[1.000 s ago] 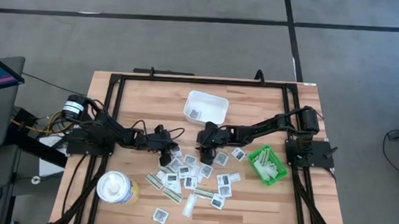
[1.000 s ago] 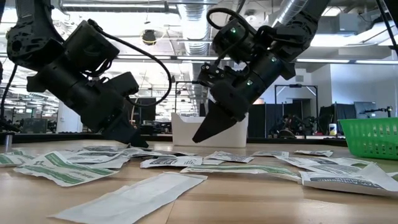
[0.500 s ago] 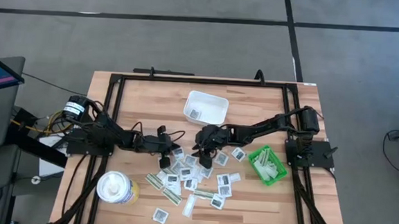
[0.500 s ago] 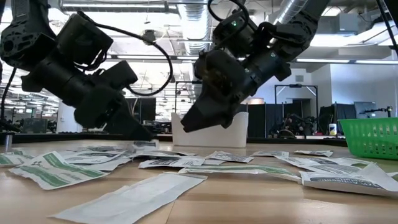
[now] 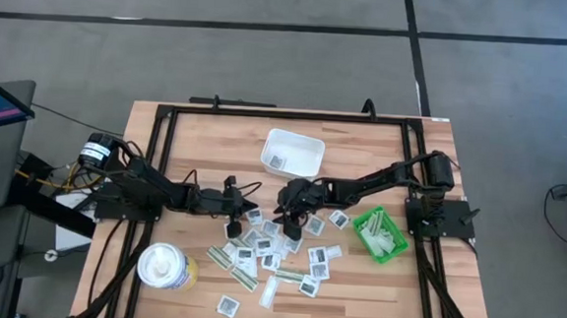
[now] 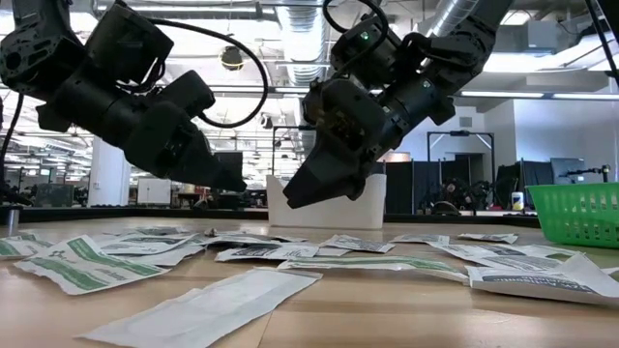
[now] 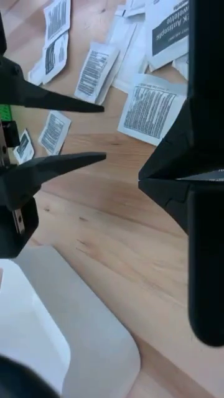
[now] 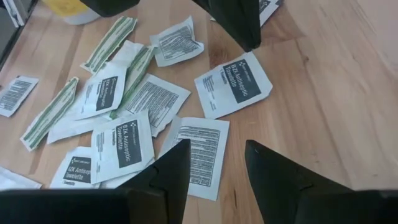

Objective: Pick & Place First Aid Supplies
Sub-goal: Put the towelette pack into the white bin

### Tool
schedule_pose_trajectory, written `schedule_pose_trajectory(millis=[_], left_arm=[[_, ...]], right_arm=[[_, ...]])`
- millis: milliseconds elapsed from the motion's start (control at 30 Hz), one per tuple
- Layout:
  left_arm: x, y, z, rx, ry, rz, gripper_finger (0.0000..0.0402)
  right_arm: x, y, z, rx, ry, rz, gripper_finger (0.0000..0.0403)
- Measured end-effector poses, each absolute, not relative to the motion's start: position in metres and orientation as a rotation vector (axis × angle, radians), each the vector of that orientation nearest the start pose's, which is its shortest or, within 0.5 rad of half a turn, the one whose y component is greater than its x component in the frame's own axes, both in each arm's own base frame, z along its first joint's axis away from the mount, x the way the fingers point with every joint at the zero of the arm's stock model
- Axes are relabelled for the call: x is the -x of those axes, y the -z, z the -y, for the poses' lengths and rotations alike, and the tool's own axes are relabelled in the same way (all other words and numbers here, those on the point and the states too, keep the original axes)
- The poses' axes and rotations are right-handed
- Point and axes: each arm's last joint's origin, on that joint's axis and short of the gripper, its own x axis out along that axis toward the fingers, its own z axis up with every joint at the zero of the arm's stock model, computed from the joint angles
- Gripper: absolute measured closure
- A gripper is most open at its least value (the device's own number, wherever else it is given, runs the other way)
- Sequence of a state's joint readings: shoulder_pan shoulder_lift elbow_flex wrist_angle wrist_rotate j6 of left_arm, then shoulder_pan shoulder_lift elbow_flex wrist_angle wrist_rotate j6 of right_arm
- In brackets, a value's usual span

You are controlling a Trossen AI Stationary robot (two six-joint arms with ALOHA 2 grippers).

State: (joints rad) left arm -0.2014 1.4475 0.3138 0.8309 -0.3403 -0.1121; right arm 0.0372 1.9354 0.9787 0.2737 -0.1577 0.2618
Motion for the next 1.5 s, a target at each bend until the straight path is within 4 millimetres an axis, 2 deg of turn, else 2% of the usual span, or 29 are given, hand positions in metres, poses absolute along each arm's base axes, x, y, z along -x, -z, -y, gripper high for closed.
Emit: schedule_pose_trajectory(millis=[133,367,500,633,833,1067,1300,1500], left_arm=[[-0.234,-0.141,0.035,0.064,-0.169,-0.280,0.0367],[-0.238,-0.138,0.027,0.110,-0.178,-0.289,0.0293],[-0.250,-0.129,0.028,0.112,-0.163,-0.333,0.0267],[-0.257,-0.112,0.029,0.092,-0.168,-0.401,0.0259],[-0.259,-0.105,0.029,0.046,-0.172,-0.423,0.0280],[-0.257,-0.113,0.029,0.013,-0.158,-0.420,0.0388],[-0.262,-0.140,0.036,-0.010,-0.120,-0.305,0.0397],[-0.272,-0.151,0.046,-0.066,-0.082,-0.263,0.0397]], right_arm=[[-0.379,-0.124,-0.019,-0.285,-0.098,-0.704,0.0256],[-0.379,-0.124,-0.019,-0.285,-0.098,-0.702,0.0256],[-0.379,-0.124,-0.019,-0.285,-0.098,-0.700,0.0255],[-0.378,-0.123,-0.019,-0.285,-0.098,-0.705,0.0256],[-0.378,-0.123,-0.019,-0.285,-0.096,-0.713,0.0256],[-0.377,-0.122,-0.019,-0.286,-0.095,-0.727,0.0255],[-0.378,-0.123,-0.019,-0.306,-0.089,-0.717,0.0256],[-0.379,-0.124,-0.019,-0.365,-0.069,-0.709,0.0255]])
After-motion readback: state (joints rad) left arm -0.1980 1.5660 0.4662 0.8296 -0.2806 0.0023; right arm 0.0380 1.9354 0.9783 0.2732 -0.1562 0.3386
